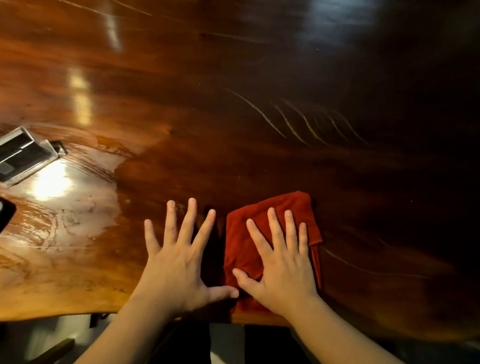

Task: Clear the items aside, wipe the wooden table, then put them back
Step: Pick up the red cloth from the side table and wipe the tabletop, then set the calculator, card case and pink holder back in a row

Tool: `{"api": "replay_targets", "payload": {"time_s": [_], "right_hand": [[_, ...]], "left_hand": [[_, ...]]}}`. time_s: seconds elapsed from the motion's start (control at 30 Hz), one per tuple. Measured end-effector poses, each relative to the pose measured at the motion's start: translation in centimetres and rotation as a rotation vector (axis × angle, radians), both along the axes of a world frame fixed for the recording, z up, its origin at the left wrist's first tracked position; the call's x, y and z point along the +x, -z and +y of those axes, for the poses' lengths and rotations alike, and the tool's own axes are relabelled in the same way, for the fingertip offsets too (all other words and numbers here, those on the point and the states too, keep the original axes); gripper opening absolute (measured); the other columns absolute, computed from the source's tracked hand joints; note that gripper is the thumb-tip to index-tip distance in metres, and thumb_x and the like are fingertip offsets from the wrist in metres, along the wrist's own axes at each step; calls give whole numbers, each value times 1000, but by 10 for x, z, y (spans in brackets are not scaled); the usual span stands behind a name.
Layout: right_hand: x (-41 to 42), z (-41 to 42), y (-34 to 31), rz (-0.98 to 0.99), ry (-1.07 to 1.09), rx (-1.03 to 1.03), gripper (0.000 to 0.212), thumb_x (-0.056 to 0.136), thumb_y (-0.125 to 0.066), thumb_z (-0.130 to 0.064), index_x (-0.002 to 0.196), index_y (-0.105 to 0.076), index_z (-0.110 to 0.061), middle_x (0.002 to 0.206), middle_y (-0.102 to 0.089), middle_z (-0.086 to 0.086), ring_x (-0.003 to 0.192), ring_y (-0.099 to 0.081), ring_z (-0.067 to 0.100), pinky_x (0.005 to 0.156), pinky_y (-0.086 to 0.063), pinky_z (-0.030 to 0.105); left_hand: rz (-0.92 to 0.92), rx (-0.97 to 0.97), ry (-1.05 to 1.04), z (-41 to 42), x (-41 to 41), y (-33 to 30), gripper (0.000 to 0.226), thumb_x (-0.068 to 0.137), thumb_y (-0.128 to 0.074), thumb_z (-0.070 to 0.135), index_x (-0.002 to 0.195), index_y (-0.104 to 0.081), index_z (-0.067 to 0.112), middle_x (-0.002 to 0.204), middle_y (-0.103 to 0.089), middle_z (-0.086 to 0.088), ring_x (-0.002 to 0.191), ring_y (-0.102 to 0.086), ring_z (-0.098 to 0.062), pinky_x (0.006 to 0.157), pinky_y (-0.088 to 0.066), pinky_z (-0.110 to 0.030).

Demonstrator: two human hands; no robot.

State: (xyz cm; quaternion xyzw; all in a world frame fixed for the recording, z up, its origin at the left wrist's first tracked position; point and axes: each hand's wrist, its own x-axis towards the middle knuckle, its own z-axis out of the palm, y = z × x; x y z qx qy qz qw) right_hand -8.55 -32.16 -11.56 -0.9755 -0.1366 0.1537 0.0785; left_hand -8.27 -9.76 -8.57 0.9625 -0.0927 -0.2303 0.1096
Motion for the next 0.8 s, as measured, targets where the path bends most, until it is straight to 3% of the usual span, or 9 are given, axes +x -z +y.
{"api": "replay_targets", "payload": {"time_s": [0.1,0.17,0.27,0.37,0.53,0.73,0.8], "right_hand": [[0,-1,-2,14,-12,-8,99,83,-31,-87,163,-8,-33,171,-6,15,156,2,40,122,-7,63],[0,-1,-4,25,-21,-1,100,84,-29,-88,163,-6,-32,171,-4,15,156,2,40,122,-5,63],[-1,-5,-4,61,-34,-7,101,82,-26,-91,162,2,-36,171,5,11,156,12,37,122,1,61],[3,-5,-11,122,-9,-3,98,80,-19,-93,160,8,-43,172,8,5,154,21,31,122,10,57],[28,24,-43,125,12,52,86,84,-27,-84,156,-23,-36,163,-29,3,154,-12,27,122,-13,61],[67,103,-71,168,-156,139,94,77,-37,-87,157,-14,-45,164,-22,-2,151,-19,25,117,-35,51],[82,134,-77,191,-195,169,97,73,-40,-88,156,-8,-49,165,-15,-4,152,-17,24,114,-40,52]], "left_hand": [[-1,19,11,-12,-6,4,128,63,-33,106,162,-22,25,168,-17,-18,154,-3,-48,111,-9,-80],[41,66,-45,-11,-11,6,124,64,-24,106,162,-10,30,170,-8,-16,154,7,-45,113,0,-77],[52,142,-63,-4,-20,13,121,59,-2,108,153,24,37,169,21,-6,147,37,-37,111,22,-71],[17,89,-99,5,-25,6,113,66,-1,104,154,20,38,169,17,-1,149,34,-34,111,26,-68],[-75,54,-330,45,-31,-8,100,79,-8,96,157,19,40,171,14,1,151,29,-30,117,13,-66],[-231,123,-705,130,-44,-34,107,78,-32,91,162,-4,32,171,-12,-7,157,-1,-35,116,-19,-68],[-243,179,-799,166,-46,-43,113,73,-34,93,162,-5,30,171,-14,-10,156,-5,-38,115,-23,-68]]}}
